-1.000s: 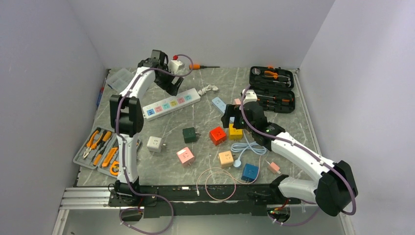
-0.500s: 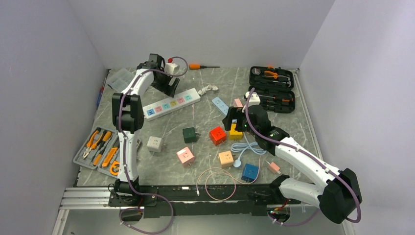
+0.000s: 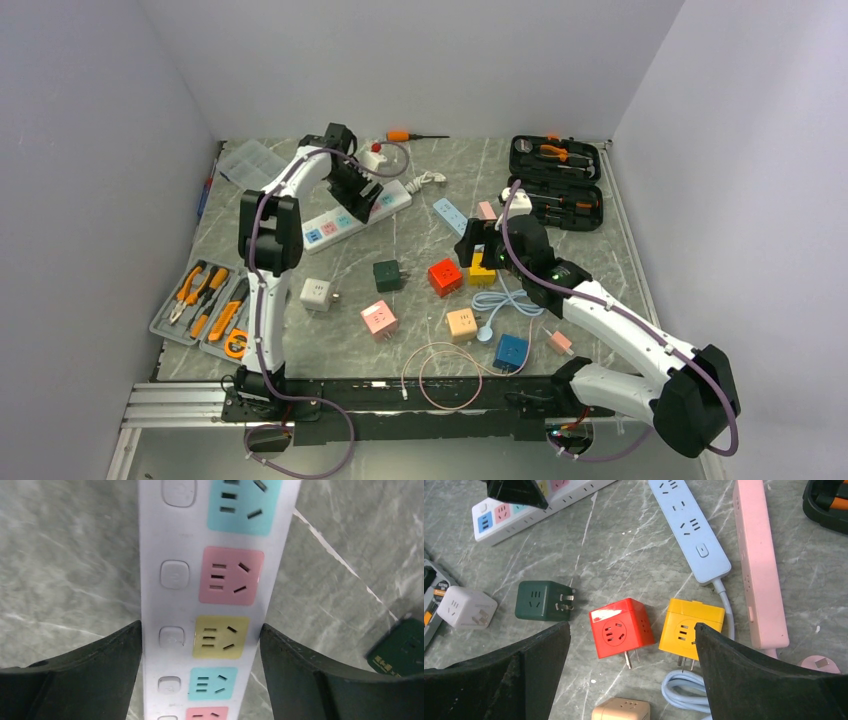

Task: Pull the plug off the socket
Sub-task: Move the socket to the center of the board.

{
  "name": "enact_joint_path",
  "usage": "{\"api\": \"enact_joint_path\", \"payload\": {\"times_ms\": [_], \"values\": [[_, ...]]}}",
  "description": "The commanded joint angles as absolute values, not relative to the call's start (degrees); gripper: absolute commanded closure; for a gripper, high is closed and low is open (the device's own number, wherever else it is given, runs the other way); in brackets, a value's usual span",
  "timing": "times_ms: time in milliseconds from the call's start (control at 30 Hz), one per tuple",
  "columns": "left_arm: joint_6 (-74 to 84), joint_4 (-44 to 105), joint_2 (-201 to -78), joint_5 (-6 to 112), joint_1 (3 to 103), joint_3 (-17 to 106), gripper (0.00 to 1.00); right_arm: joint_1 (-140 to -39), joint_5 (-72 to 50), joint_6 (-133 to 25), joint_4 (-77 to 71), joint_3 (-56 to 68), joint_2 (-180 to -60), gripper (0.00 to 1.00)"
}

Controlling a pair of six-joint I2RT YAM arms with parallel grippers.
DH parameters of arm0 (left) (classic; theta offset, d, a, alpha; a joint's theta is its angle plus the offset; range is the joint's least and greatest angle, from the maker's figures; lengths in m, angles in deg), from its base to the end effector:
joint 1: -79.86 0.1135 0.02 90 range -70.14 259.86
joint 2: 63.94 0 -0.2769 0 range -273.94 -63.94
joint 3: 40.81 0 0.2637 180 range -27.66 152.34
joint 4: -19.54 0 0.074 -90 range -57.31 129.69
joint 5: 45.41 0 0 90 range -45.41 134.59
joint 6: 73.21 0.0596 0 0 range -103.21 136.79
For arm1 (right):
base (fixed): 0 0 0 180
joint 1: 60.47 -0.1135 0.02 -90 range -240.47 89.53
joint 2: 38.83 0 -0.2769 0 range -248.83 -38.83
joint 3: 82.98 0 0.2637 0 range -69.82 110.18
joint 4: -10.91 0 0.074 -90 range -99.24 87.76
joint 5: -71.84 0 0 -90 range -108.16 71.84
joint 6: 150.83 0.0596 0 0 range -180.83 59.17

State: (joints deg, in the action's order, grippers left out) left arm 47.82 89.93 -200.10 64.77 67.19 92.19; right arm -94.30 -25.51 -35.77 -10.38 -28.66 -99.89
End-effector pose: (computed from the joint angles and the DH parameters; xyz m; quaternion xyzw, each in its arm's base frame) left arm 0.5026 -0.1341 0.1661 0.3859 0.8951 -0.1487 0.1667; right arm 0.2247 0.1414 0.2623 -0.0325 0.8556 0.2047 0.4744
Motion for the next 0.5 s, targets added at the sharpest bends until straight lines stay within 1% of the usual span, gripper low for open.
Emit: {"api": "enact_joint_path", "payload": {"times_ms": [0, 67, 233, 367, 467], "values": [[51.4, 95.0, -196.7, 67.3, 65.3, 84.4, 0.15, -94.1, -25.3, -36.3, -9.7, -29.3, -97.7, 0.04], [52.3, 95.2, -195.3, 67.5, 64.1, 82.3, 0.15, -94.2, -25.5, -36.4, -10.0, -29.3, -97.4, 0.04], [53.8, 95.1, -191.7, 69.3, 59.7, 76.4, 0.19, -94.1, -26.2, -36.6, -11.1, -29.4, -96.5, 0.04], [54.0, 92.4, -187.3, 69.2, 55.1, 70.1, 0.19, -94.1, -26.8, -36.6, -11.6, -30.1, -95.8, 0.04], [52.3, 93.0, -186.3, 70.1, 52.9, 69.3, 0.18, -94.1, -27.2, -36.6, -12.1, -30.6, -95.6, 0.04]]}}
